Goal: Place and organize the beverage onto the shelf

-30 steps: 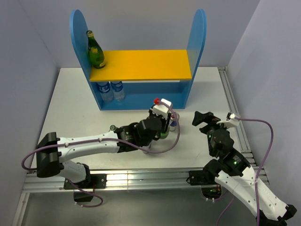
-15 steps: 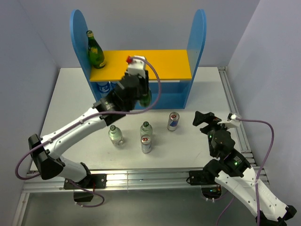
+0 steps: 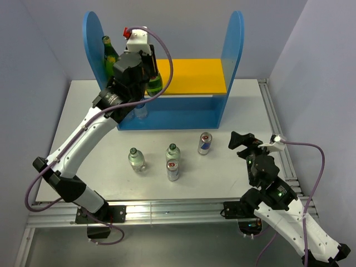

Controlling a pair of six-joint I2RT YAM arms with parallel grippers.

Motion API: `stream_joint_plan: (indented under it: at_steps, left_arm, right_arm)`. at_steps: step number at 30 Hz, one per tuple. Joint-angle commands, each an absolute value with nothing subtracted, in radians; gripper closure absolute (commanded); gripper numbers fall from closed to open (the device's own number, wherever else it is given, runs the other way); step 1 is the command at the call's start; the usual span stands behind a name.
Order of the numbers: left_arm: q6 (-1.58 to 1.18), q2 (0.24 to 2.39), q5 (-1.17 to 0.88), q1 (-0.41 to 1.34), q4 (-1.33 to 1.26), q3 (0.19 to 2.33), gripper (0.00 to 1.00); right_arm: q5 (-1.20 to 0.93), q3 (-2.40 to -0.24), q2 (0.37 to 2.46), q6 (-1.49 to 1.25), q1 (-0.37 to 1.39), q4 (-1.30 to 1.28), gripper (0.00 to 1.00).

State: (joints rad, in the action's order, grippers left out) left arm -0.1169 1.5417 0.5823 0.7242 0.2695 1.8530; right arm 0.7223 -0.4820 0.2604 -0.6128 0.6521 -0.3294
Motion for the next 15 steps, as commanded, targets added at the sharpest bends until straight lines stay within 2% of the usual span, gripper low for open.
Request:
stream_joint_plan:
  at_steps: [1, 8, 15]
  left_arm:
    - [-0.092, 1.549, 0.571, 0.657, 0.153, 1.931, 1.0]
    - [-0.112, 1.627, 0.549, 0.533, 0.098, 1.927, 1.0]
    - [-0.089, 1.669, 0.563, 0.482, 0.061, 1.939, 1.0]
  right_arm:
    - [0.729, -0.477, 0.245, -0.624, 0.66, -0.31, 0.0]
    - [0.723, -0.472, 0.255, -0.623, 0.66, -0.301, 0.0]
    - [0.719, -0.472, 0.258, -0.621, 0.658, -0.291, 0.0]
